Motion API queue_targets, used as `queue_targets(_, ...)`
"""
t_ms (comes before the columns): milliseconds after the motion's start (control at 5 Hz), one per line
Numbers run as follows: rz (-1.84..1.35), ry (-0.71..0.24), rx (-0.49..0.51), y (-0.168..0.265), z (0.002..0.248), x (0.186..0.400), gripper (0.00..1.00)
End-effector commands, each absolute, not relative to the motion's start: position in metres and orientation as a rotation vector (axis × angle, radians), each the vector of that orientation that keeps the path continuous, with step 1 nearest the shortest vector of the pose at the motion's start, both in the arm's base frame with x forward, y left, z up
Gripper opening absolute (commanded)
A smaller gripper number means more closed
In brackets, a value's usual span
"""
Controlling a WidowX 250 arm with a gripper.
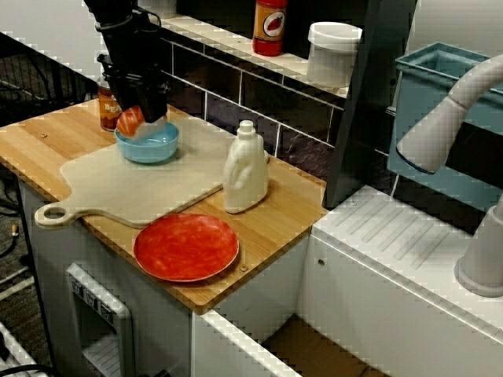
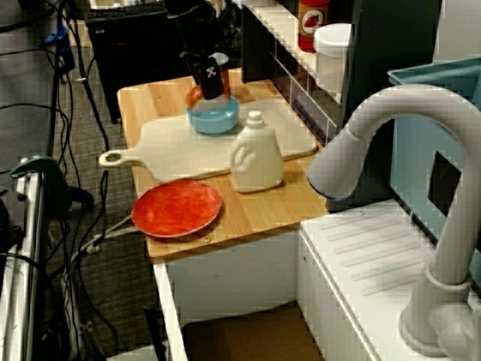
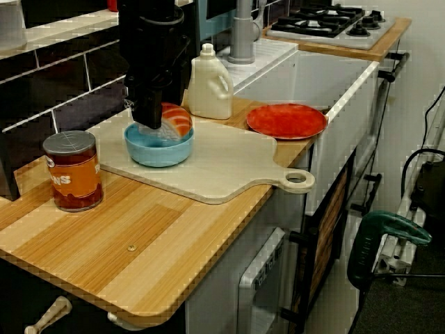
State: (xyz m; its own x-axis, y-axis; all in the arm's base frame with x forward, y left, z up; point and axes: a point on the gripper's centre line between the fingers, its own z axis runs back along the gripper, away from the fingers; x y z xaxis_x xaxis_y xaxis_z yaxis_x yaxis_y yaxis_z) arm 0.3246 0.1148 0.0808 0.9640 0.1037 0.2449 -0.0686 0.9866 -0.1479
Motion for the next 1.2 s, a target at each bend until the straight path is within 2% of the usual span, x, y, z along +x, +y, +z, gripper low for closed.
queue_targets(0,0.084,-0.303,-0.114,0.123,0.097,0.323,1.00)
queue_targets(400,0.087,-0.289,-0.133,0.129,0.104,0.318,1.00)
queue_targets(800,0.068,-0.308,-0.155,0.138,0.125,0.305,1.00)
queue_targets(1000,0.041,-0.303,-0.160,0.147,0.125,0.298,1.00)
